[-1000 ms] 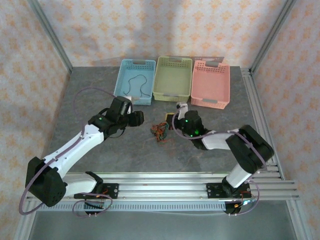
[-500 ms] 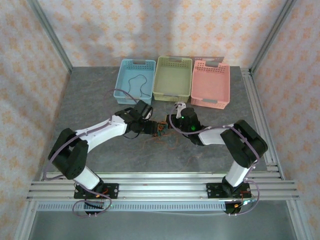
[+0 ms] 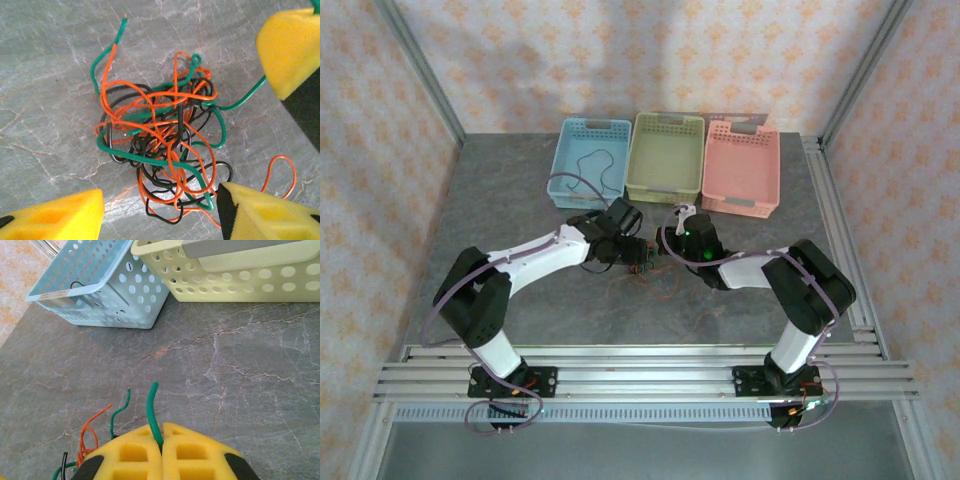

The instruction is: Untangle the cables

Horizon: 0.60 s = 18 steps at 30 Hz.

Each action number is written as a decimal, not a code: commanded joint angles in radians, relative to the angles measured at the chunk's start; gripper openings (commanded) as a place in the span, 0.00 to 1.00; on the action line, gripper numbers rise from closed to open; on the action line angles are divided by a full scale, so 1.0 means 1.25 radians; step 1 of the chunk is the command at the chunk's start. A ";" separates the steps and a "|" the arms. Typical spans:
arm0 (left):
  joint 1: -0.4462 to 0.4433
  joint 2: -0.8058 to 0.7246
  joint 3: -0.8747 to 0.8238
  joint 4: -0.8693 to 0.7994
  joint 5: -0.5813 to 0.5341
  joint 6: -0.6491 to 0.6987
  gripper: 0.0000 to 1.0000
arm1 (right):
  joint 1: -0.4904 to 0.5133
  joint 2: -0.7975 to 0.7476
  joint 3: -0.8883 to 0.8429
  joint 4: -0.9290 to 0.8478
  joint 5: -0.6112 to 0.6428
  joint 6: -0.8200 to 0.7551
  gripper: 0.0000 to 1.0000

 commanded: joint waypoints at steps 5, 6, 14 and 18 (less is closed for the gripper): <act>-0.003 0.070 0.092 -0.053 -0.055 -0.032 0.51 | -0.006 0.008 0.011 -0.007 0.022 0.008 0.00; -0.004 0.078 0.094 -0.050 -0.049 -0.033 0.49 | -0.006 0.007 0.010 -0.007 0.022 0.009 0.00; -0.005 0.094 0.073 -0.030 -0.022 -0.041 0.42 | -0.006 0.010 0.016 -0.013 0.021 0.010 0.00; -0.010 0.093 0.071 -0.025 -0.016 -0.040 0.32 | -0.006 0.010 0.016 -0.014 0.020 0.011 0.00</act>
